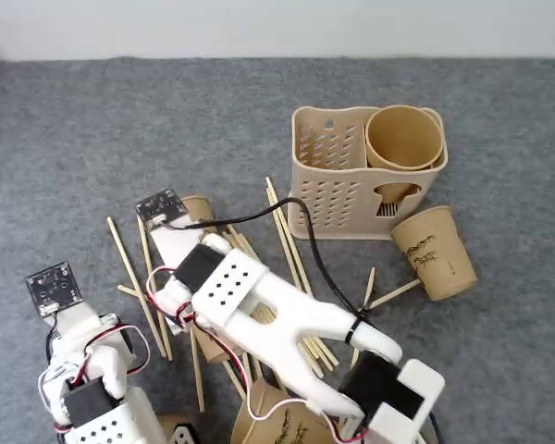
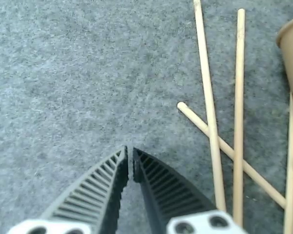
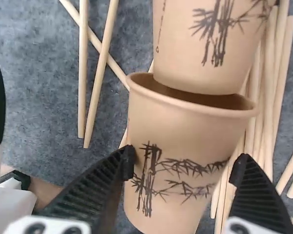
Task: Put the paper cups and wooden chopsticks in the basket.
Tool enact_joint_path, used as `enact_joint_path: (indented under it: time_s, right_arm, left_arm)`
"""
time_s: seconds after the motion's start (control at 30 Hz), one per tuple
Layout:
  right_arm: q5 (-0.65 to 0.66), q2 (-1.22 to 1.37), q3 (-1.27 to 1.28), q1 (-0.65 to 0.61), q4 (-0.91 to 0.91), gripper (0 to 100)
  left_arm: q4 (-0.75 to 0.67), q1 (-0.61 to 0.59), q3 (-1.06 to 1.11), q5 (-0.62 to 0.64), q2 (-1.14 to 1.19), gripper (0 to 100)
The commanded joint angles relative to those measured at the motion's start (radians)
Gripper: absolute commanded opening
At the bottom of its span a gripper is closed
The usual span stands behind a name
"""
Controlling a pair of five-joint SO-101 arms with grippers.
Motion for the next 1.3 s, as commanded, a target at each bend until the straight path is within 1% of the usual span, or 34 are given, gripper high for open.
enact_joint_path:
  time_s: [0.0, 0.1, 0.17, 0.3, 0.47, 0.57, 0.77, 1.0, 1.17, 1.27]
  right_arm:
    - [-0.008, 0.022, -0.005, -0.012, -0.005, 36.8]
    - [-0.011, 0.047, -0.005, -0.012, -0.004, 42.2]
    - [-0.011, 0.053, -0.005, -0.012, -0.004, 40.5]
    - [-0.008, 0.059, -0.005, -0.008, -0.004, 32.7]
    - [-0.006, 0.054, -0.005, -0.005, -0.002, 19.6]
    - [0.025, 0.042, -0.032, -0.005, 0.056, 14.7]
    - [0.034, -0.016, -0.187, 0.038, 0.285, 15.8]
    - [0.052, -0.15, -0.338, 0.088, 0.484, 15.6]
    - [0.132, -0.341, -0.345, 0.116, 0.492, 15.5]
    - [0.201, -0.452, -0.348, 0.177, 0.484, 15.5]
  left_arm:
    - [-0.002, -0.006, -0.012, -0.006, -0.014, 2]
    - [-0.002, -0.006, -0.012, -0.006, -0.014, 2]
    - [-0.002, -0.006, -0.012, -0.006, -0.014, 2]
    - [-0.002, -0.006, -0.012, -0.006, -0.014, 2]
    - [-0.002, -0.006, -0.012, -0.006, -0.014, 2]
    - [-0.002, -0.006, -0.012, -0.006, -0.014, 2]
    - [-0.002, -0.006, -0.012, -0.006, -0.014, 2]
    - [-0.002, -0.006, -0.012, -0.006, -0.014, 2]
    - [-0.002, -0.006, -0.012, -0.006, -0.014, 2]
    - [-0.002, -0.006, -0.012, -0.005, -0.014, 2]
